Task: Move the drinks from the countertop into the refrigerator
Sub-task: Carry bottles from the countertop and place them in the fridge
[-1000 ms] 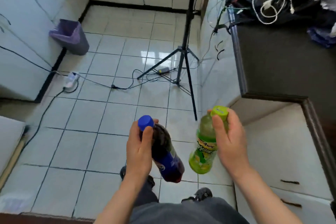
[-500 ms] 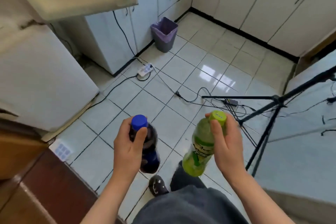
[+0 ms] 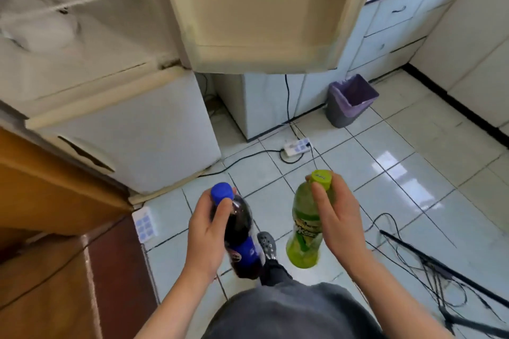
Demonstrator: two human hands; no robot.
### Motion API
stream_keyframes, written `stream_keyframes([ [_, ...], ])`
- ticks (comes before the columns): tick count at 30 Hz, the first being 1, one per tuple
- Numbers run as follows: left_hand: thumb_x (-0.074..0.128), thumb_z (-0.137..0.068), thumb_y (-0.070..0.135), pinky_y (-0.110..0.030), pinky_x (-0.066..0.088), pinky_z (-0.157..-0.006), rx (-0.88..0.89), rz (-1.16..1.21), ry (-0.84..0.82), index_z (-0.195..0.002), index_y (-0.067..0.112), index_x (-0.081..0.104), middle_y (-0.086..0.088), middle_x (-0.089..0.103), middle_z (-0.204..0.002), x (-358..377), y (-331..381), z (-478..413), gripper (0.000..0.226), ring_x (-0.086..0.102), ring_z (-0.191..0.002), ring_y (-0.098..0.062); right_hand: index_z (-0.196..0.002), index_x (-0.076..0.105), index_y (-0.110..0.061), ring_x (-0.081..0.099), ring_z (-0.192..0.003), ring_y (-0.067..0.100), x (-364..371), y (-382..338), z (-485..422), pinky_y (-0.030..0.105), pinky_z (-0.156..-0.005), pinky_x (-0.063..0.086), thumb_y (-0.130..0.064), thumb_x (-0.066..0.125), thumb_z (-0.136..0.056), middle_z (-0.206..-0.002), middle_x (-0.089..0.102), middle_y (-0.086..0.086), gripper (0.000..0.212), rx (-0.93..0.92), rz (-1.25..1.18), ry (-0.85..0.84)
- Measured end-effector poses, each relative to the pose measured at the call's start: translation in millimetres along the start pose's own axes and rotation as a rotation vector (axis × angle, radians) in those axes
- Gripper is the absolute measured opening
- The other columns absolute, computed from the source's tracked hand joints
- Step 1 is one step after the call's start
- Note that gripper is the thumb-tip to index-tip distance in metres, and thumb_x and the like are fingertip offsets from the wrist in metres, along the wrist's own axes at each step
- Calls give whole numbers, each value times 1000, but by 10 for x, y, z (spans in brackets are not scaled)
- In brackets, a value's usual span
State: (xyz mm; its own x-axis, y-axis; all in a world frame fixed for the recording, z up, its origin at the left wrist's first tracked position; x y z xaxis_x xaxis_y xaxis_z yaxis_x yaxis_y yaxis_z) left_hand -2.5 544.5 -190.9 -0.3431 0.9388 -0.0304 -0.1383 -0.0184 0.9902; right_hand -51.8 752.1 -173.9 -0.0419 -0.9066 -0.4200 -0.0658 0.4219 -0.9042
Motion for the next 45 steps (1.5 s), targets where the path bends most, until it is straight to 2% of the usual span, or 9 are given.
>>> stream_keyframes([
  [2, 52, -82, 40, -2, 40, -80, 30, -17, 55, -103, 25, 62, 19, 69, -100, -42, 151, -373, 28, 59, -95, 10, -94, 55, -31, 56, -80, 4, 216, -97, -442, 22, -70, 44, -54, 40, -85, -85, 58, -14, 29, -40, -17, -76],
  [10, 49, -85, 34, -12, 46, -88, 47, 36, 387, -108, 20, 61, 20, 68, -98, -434, 433, -1165, 29, 61, -97, 0, -95, 55, -26, 53, -81, -5, 982, -516, -1632, 3, -64, 36, -44, 45, -88, -82, 57, -16, 22, -195, -10, -318],
  [15, 51, -85, 32, -15, 48, -88, 1, 38, 481, -110, 12, 63, 6, 69, -103, -730, 375, -1464, 34, 63, -99, -6, -86, 55, -29, 54, -71, -1, 1406, -640, -2011, 6, -60, 40, -36, 48, -89, -75, 58, -10, 11, -156, -71, -399],
  [19, 51, -94, 21, -7, 45, -80, -11, 59, 535, -102, 21, 62, 12, 71, -98, -1010, 353, -1850, 14, 63, -94, 2, -91, 57, -33, 57, -77, 3, 1794, -805, -2272, 15, -66, 44, -40, 49, -87, -80, 61, -13, 12, -161, -87, -431],
  [23, 53, -92, 25, -8, 45, -79, 54, 30, 496, -101, 21, 62, 14, 70, -94, -1368, 560, -2446, 13, 62, -90, 2, -93, 56, -39, 59, -82, 3, 2289, -1186, -2645, 19, -69, 44, -48, 48, -84, -85, 62, -13, 15, -183, -110, -443],
  [27, 47, -80, 45, -20, 47, -85, 196, 5, 445, -106, 11, 61, 2, 69, -99, -1861, 957, -3067, 45, 63, -94, -11, -96, 57, -36, 58, -83, 0, 2806, -1782, -3036, 12, -69, 43, -49, 47, -83, -89, 61, -21, 20, -277, -211, -390],
  [30, 46, -84, 39, -13, 46, -81, 296, 10, 386, -103, 14, 61, 8, 70, -99, -2232, 1331, -3504, 35, 63, -91, -4, -94, 60, -29, 58, -82, 3, 3136, -2265, -3322, 12, -70, 44, -42, 47, -86, -89, 61, -13, 20, -363, -262, -330],
  [39, 45, -85, 36, -19, 47, -83, 541, -115, 250, -97, 16, 65, 9, 71, -96, -3003, 2452, -4528, 31, 65, -93, -11, -101, 62, -8, 58, -85, 7, 3819, -3489, -3958, 24, -79, 47, -34, 50, -87, -91, 62, -6, 32, -514, -480, -129],
  [45, 46, -88, 39, -18, 47, -80, 692, -82, 210, -94, 26, 65, 7, 72, -94, -3141, 3099, -4945, 24, 65, -89, -8, -99, 63, -5, 57, -81, 4, 3953, -4068, -4416, 16, -74, 45, -34, 52, -88, -86, 63, -7, 32, -627, -550, -80],
])
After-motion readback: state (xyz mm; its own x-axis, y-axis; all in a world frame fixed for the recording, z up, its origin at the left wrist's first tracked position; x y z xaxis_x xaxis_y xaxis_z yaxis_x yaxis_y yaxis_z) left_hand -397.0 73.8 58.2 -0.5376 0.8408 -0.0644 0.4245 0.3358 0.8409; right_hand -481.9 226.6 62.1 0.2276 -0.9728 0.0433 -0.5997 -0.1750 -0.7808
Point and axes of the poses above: each hand's wrist, its own z-axis away from the middle knuckle, its own x-axis out of the palm, y = z × x, the point moved 3 cm from there along -z, towards the middle knuckle
